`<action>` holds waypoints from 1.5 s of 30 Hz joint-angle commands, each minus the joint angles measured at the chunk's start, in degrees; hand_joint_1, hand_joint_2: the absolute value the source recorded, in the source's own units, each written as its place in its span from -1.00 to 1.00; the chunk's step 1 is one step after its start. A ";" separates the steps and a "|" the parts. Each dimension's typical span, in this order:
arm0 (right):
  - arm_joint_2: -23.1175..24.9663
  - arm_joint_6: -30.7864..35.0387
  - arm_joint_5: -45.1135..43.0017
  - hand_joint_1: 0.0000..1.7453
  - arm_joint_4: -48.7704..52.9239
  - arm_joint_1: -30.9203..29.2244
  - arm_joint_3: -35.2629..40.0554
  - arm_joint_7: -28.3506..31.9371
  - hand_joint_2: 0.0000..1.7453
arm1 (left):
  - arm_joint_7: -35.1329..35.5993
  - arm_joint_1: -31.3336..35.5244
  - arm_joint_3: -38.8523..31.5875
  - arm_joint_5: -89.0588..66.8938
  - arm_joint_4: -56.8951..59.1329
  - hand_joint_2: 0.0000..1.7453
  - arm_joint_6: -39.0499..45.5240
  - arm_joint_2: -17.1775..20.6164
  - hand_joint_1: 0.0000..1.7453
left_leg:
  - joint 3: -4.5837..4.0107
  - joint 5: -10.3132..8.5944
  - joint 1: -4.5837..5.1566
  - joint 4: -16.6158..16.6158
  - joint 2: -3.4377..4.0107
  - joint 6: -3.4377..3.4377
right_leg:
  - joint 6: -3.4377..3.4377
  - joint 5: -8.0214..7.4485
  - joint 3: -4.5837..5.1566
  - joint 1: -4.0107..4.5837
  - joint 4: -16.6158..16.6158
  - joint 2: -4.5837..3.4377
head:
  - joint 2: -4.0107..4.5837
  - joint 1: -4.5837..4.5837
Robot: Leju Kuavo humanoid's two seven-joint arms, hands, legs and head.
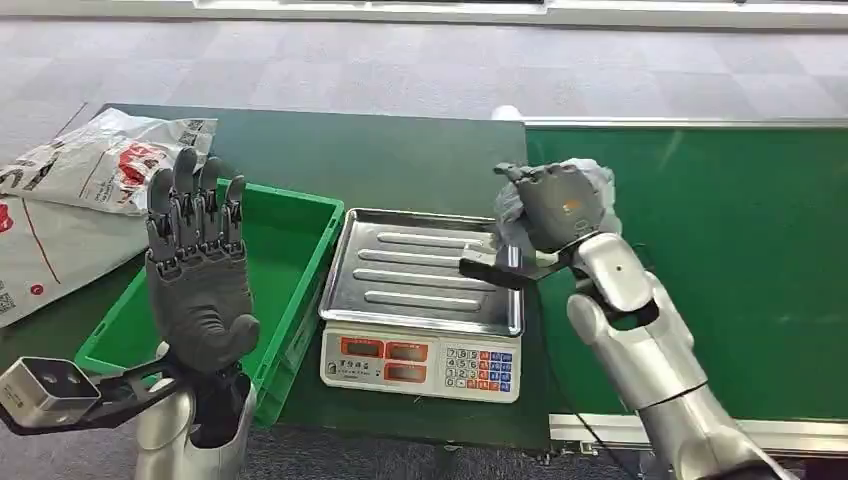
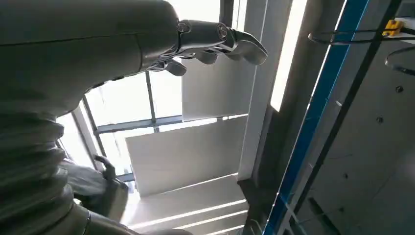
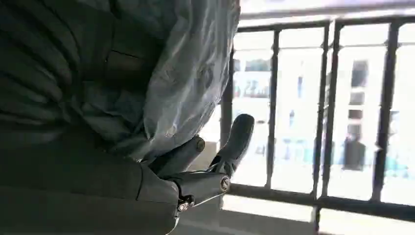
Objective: Moved the parcel from conveyor to table for the left to box.
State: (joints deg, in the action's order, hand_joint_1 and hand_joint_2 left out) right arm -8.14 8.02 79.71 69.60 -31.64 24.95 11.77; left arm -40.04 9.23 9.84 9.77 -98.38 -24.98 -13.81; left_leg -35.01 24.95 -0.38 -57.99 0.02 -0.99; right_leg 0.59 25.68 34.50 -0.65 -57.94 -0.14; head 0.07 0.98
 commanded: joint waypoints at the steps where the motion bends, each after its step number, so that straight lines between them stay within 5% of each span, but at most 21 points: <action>1: 10.28 -0.79 -2.85 1.00 -19.50 -10.49 12.53 -1.52 1.00 | 0.04 1.10 -1.08 -0.03 4.02 1.00 0.37 1.90 -1.00 | 0.27 0.08 -0.01 0.11 0.39 -0.01 | -0.09 -0.02 -0.12 0.02 0.08 -0.37 | 0.00 0.00; 36: 12.56 -0.37 -8.39 1.00 -22.50 -13.45 20.93 5.43 1.00 | 0.04 -3.06 -1.66 0.01 0.16 1.00 1.79 2.39 -1.00 | 0.05 0.01 0.00 0.07 -0.04 0.01 | -0.11 -0.01 -0.06 -0.01 0.05 0.02 | 0.00 0.00; 44: 12.91 -2.35 -12.83 1.00 -22.42 -10.92 27.45 11.23 1.00 | 0.04 -1.75 -0.25 0.60 2.61 1.00 0.85 2.39 -1.00 | 0.12 0.02 -0.02 0.11 -0.08 -0.01 | -0.13 0.01 -0.14 0.02 0.11 0.04 | 0.00 0.00; 45: 12.85 -2.31 -13.27 -0.52 -22.79 -10.86 27.92 10.75 1.00 | 0.04 -1.68 -0.16 0.59 2.66 1.00 1.04 2.49 -1.00 | 0.24 0.02 -0.04 0.20 -0.11 0.00 | -0.15 0.02 -0.26 0.04 0.19 0.07 | 0.00 0.00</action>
State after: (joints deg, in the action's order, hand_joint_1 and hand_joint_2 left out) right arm 4.46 6.86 68.96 50.31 -42.00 44.44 21.41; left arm -40.19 5.62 9.42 10.03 -99.56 -24.07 -13.07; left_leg -35.09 24.95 -0.40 -58.00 -0.10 -1.00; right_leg 0.50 25.68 34.57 -0.65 -57.96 -0.08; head 0.07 0.98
